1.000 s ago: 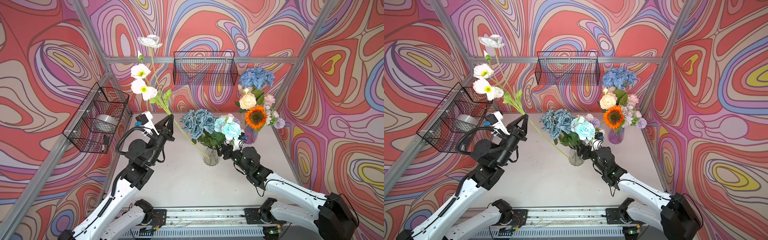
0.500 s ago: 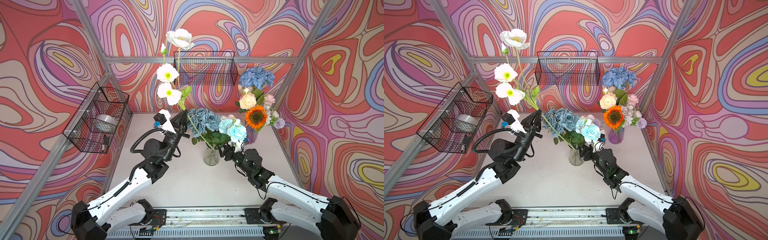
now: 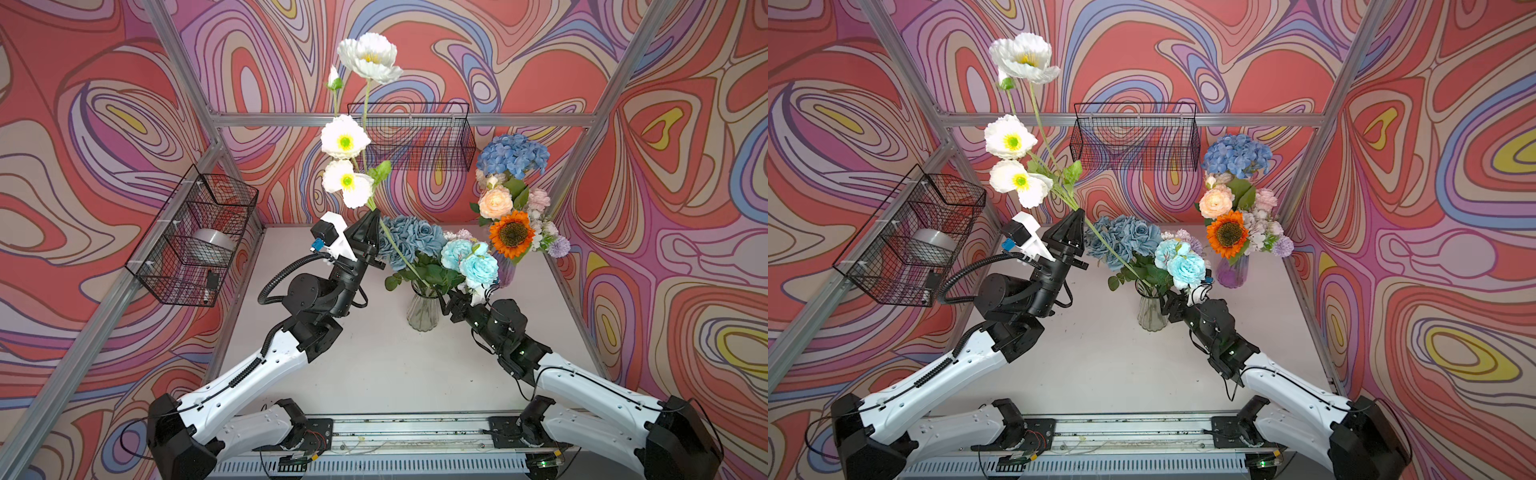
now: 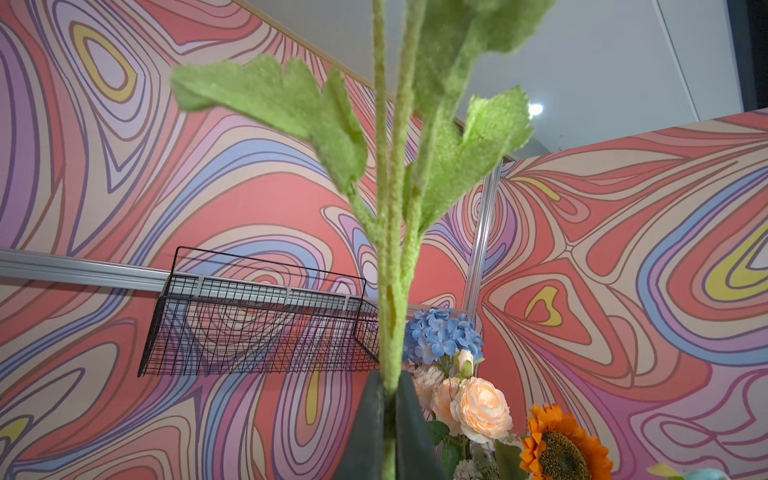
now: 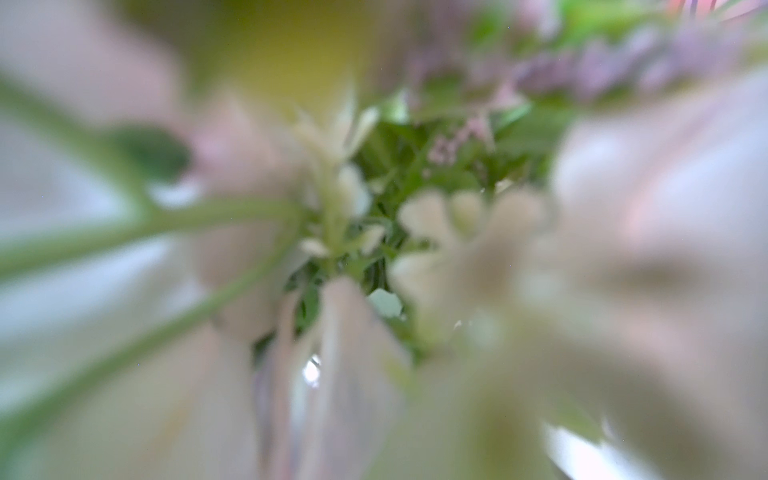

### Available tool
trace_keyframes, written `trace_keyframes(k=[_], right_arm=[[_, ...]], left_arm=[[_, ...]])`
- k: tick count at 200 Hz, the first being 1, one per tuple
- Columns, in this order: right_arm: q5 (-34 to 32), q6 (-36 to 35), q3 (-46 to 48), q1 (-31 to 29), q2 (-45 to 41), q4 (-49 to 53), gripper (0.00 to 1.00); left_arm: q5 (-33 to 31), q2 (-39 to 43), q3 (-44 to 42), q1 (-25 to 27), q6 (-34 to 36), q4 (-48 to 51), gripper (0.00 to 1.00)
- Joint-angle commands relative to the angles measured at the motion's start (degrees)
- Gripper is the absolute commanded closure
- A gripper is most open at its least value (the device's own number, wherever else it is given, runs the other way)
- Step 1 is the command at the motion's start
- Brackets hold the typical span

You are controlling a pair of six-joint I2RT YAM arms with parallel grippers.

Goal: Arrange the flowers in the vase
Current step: 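Carry the white flowers over the clear vase and lower the stem in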

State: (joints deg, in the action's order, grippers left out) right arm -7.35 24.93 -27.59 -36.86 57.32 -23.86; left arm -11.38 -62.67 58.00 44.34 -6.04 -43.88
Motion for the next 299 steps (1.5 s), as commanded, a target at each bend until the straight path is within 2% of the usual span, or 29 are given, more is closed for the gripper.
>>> trace_keyframes(k=[1, 43, 109, 141, 171, 255, 299], right_arm=[[-0.92, -0.86, 0.35, -0.16, -0.47, -0.16, 0.28], [-0.29, -0.56, 0.01, -0.16, 0.34, -0.64, 0.28], [-0.29, -0.41, 0.32, -0.14, 0.38, -0.79, 0.28], [-0.24, -0.39, 0.52, -0.15, 0.6, -1.18, 0.28], [-0.55, -0.44, 0.79, -0.15, 0.84, -1.39, 0.28], [-0.2, -0.15, 1.29, -0.21, 0.52, -1.19, 0.28], [-0.44, -0.08, 1.89, -0.14, -0.43, -0.76, 0.28]], left_arm=[[1.49, 0.75, 3.08, 0.22, 0.18, 2.27, 1.0], [2.16, -2.3, 3.54, 0.22, 1.25, 3.36, 1.0], [3.54, -5.54, -1.86, 0.32, 1.38, -0.43, 1.0], [4.17, -6.15, -4.22, 2.09, 3.01, -2.0, 1.0], [4.53, -7.06, -6.93, 4.21, 1.42, -2.91, 1.0], [-2.74, -13.4, -13.67, 10.74, -1.53, -8.47, 1.0], [-5.22, -15.78, -14.67, 12.88, -1.38, -7.38, 1.0]])
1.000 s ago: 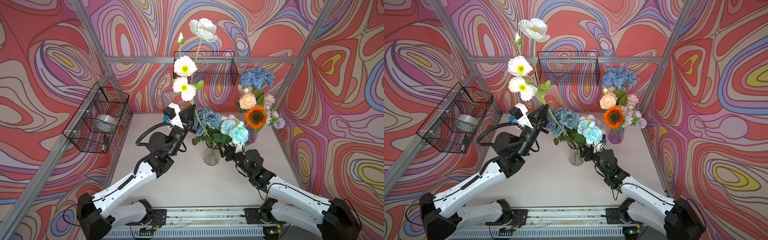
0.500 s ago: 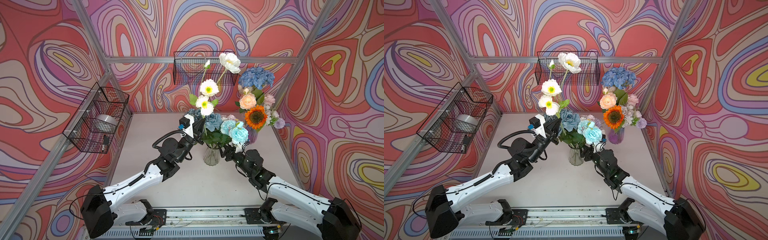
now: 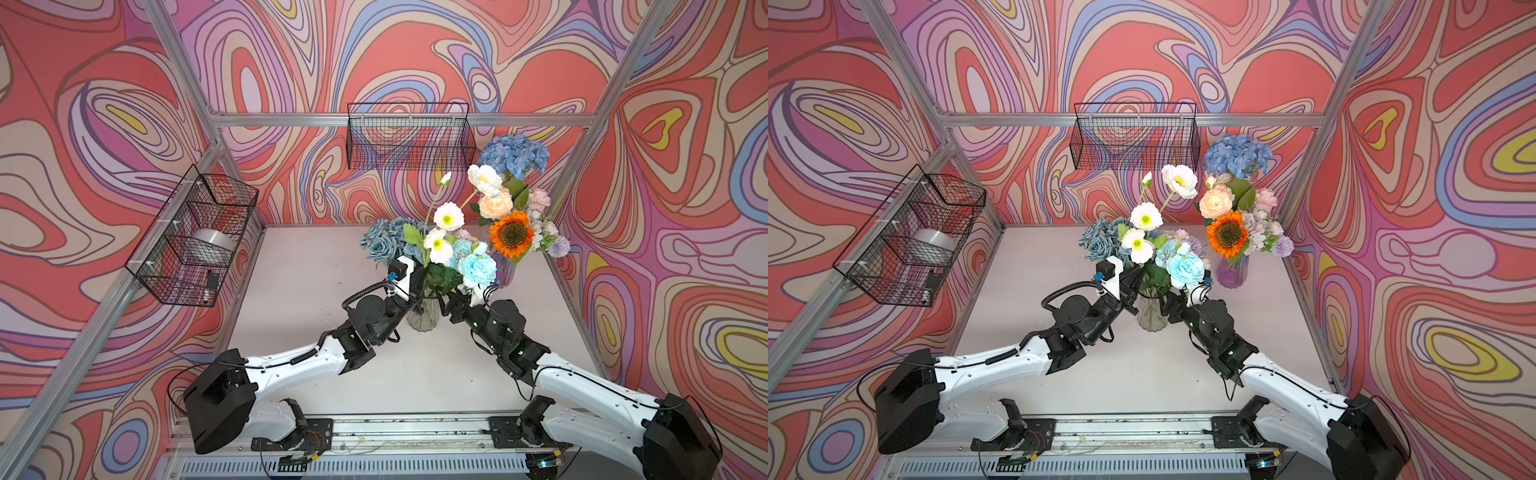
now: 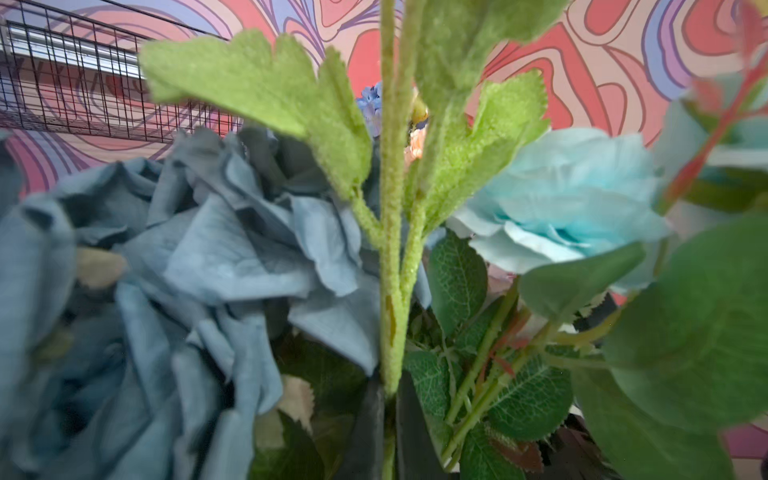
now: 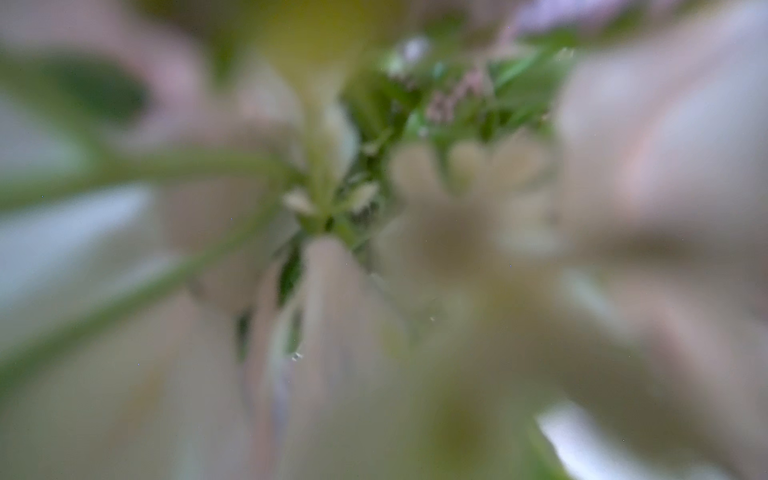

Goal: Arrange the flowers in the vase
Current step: 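Carry the white flowers over the clear vase and lower the stem in, then open the left gripper to release the stem in the clear vase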

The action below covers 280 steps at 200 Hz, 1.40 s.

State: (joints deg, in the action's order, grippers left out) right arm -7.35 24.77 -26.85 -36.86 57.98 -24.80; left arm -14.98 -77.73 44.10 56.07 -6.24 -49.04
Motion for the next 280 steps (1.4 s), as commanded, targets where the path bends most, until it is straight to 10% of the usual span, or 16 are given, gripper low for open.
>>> trace_keyframes(k=[1, 53, 145, 280], right_arm=[[-0.45, 0.09, 1.13, -0.14, -1.1, 0.14, 0.28], [2.25, -1.25, 1.45, -0.14, -3.13, 1.18, 0.22], [11.72, -6.06, 1.4, -0.31, -12.32, 17.19, 0.02], [6.24, -16.85, 9.28, -2.07, 2.85, -14.66, 0.02]], left_arm=[[-1.62, -0.82, -0.81, 1.19, -1.16, -2.17, 1.0], [-2.28, -1.92, -0.37, 1.49, -1.86, -0.06, 1.0], [-0.66, 9.0, -0.88, 1.85, -9.85, 16.96, 0.29], [-9.14, 15.99, -6.45, 1.85, -22.14, 36.12, 0.24]])
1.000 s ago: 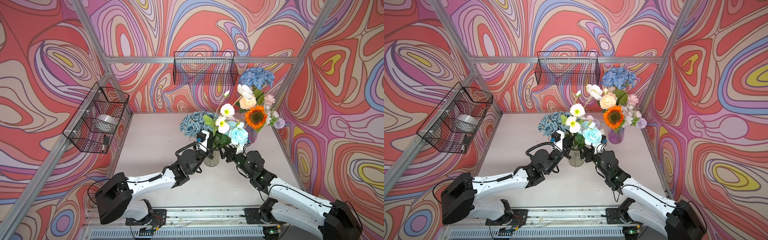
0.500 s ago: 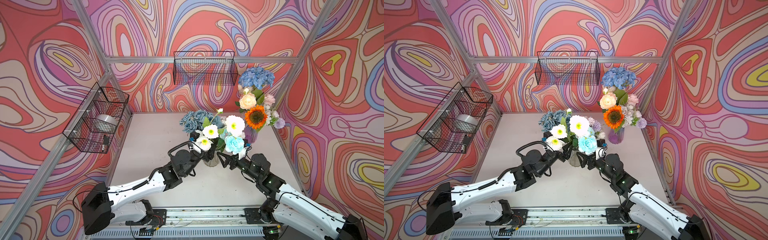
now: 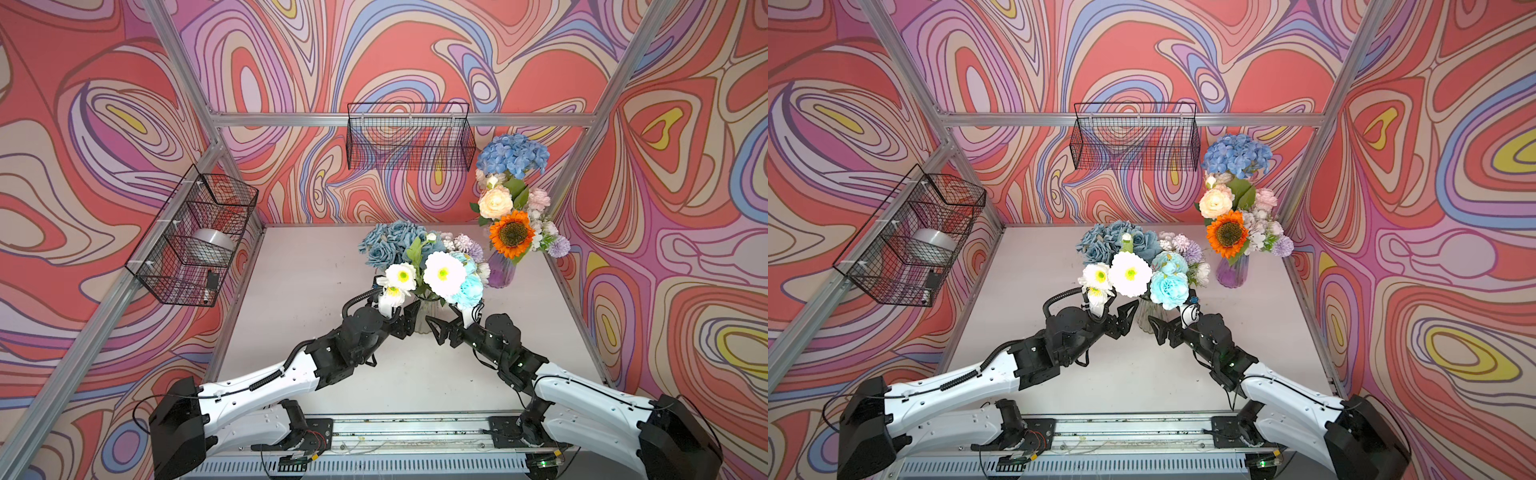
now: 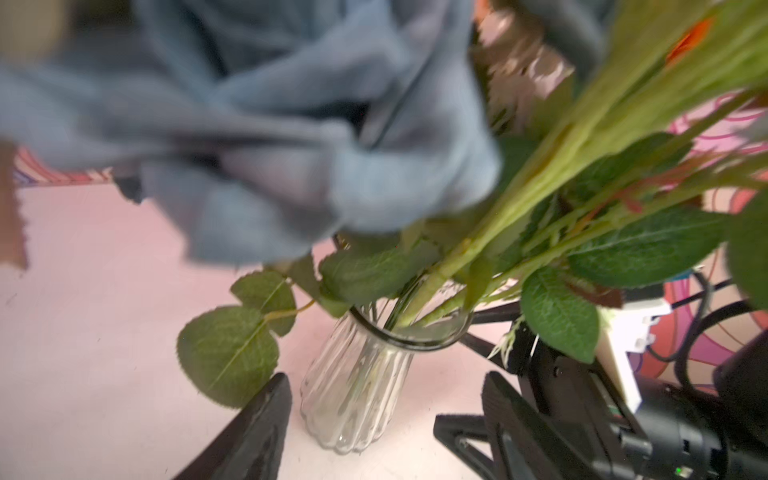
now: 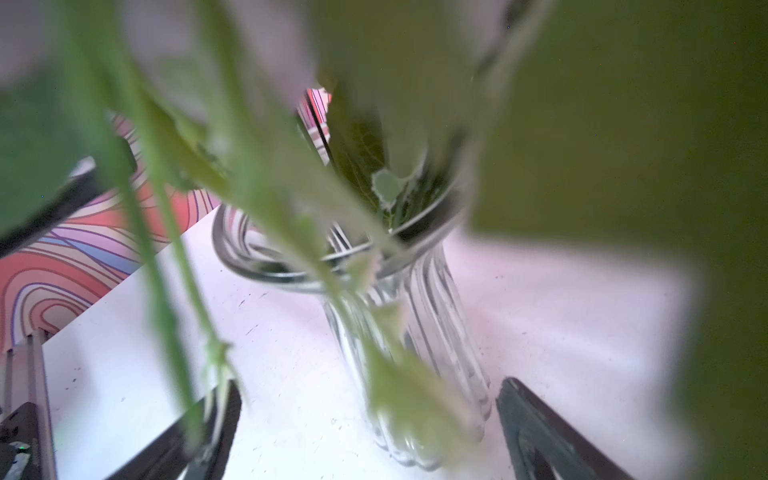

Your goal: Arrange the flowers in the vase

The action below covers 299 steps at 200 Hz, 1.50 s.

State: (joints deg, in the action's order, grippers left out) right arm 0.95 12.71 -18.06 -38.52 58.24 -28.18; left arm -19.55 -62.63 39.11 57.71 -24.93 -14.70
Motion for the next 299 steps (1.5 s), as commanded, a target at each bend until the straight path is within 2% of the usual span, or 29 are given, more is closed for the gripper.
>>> trace_keyframes(k=[1, 60, 77, 113, 150, 191, 256, 299], right_arm=[[-2.08, -4.88, 0.49, -0.41, 2.76, -11.41, 0.02], [-6.04, -5.51, 0.18, -0.41, 13.49, -24.29, 0.02], [-6.25, -5.37, 0.37, -0.41, 17.23, -30.65, 0.02], [-7.44, -5.3, -2.03, -1.1, 24.86, -37.63, 0.02], [-10.36, -7.15, -3.47, -1.38, 29.39, -39.86, 0.03], [-13.15, -8.25, -3.78, -1.65, 33.5, -44.6, 0.11], [-11.25, -7.37, -6.87, -2.88, 40.48, -48.72, 0.31], [-9.34, -5.97, -13.63, -3.79, 49.64, -52.97, 0.35]], left_arm=[[-4.82, 0.87, -1.53, 0.21, -3.54, 1.78, 0.23], [-12.15, -0.25, -6.54, -0.26, -6.54, -2.75, 0.17], [-11.97, -0.32, -7.92, -1.45, -7.76, -3.21, 0.17], [-8.82, -0.42, -11.64, -6.14, -11.83, -3.09, 0.16], [-6.89, 0.05, -14.14, -10.38, -13.79, -4.2, 0.16], [-7.63, 0.54, -14.68, -11.65, -11.87, -5.03, 0.15], [-9.63, 2.39, -15.67, -14.6, -9.4, -5.78, 0.15], [-11.85, 6.01, -16.85, -16.36, -7.85, -3.45, 0.14]])
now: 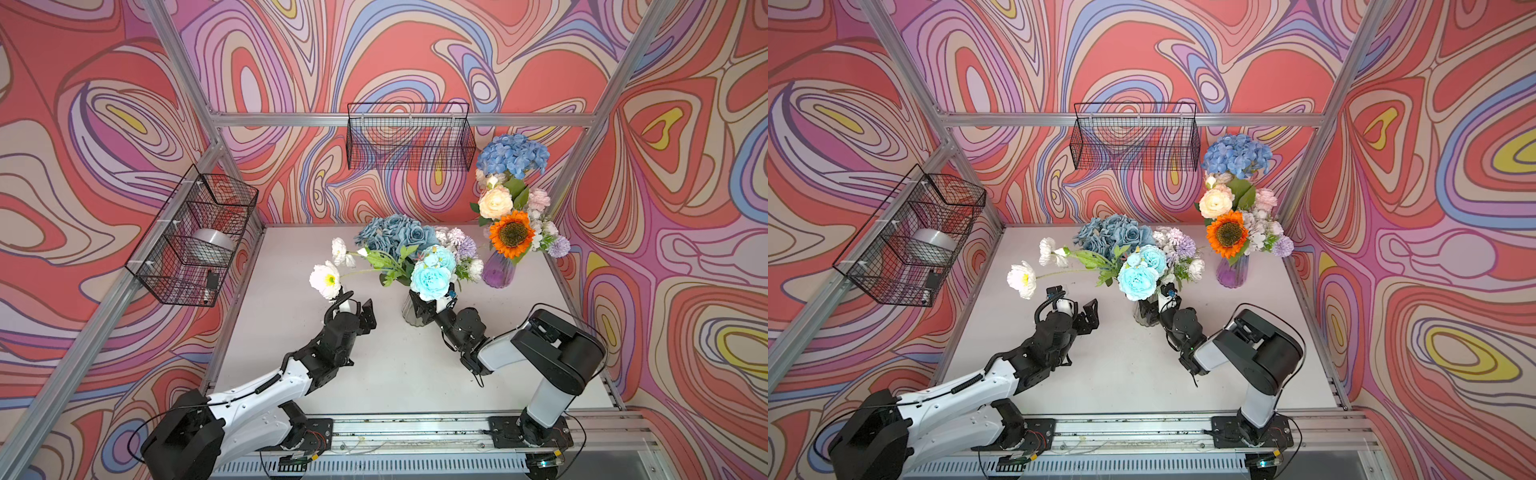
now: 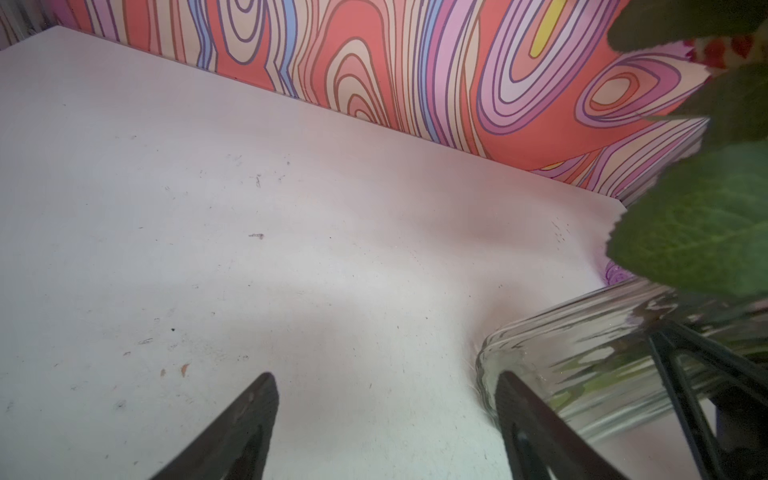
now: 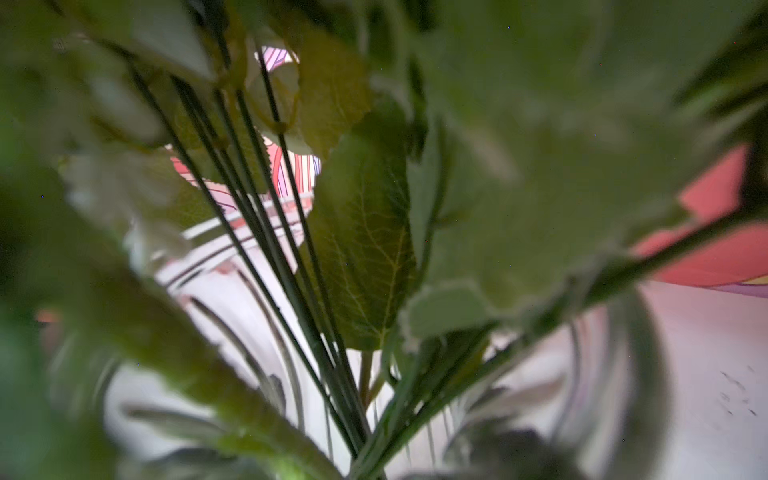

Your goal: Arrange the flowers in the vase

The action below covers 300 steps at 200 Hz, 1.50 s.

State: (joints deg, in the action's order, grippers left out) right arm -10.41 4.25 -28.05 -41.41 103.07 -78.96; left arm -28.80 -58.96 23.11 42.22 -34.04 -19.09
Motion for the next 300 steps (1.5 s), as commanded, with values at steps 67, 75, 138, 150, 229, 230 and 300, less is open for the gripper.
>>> trace_keyframes(k=[67, 75, 138, 150, 229, 230, 300], right_arm=[[4.44, 2.42, -23.5, -1.35, 16.9, 7.31, 0.33], [4.74, 1.98, -26.27, -1.31, 18.8, 8.59, 0.33], [7.1, 0.11, -44.0, -1.35, 28.64, 19.32, 0.29], [7.46, -0.28, -45.82, -1.31, 29.37, 20.31, 0.27], [8.75, -0.21, -45.24, -1.21, 27.32, 19.12, 0.02], [8.75, -0.21, -45.07, -1.21, 27.25, 19.07, 0.02], [7.41, 2.17, -27.57, -1.3, 15.75, 14.08, 0.02]], left_arm=[[-5.1, 9.26, -2.97, -2.84, 1.1, 5.45, 0.14], [-5.39, 10.0, -3.38, -2.93, 0.94, 5.91, 0.14], [-6.53, 16.5, -4.46, -3.37, 0.73, 11.47, 0.13], [-6.88, 17.73, -4.55, -3.37, 0.91, 12.31, 0.13], [-8.4, 19.54, -4.36, -3.58, 2.66, 12.5, 0.13], [-8.48, 19.52, -4.38, -3.56, 2.66, 12.5, 0.13], [-8.56, 16.61, -4.22, -8.01, 2.51, 9.63, 0.11]])
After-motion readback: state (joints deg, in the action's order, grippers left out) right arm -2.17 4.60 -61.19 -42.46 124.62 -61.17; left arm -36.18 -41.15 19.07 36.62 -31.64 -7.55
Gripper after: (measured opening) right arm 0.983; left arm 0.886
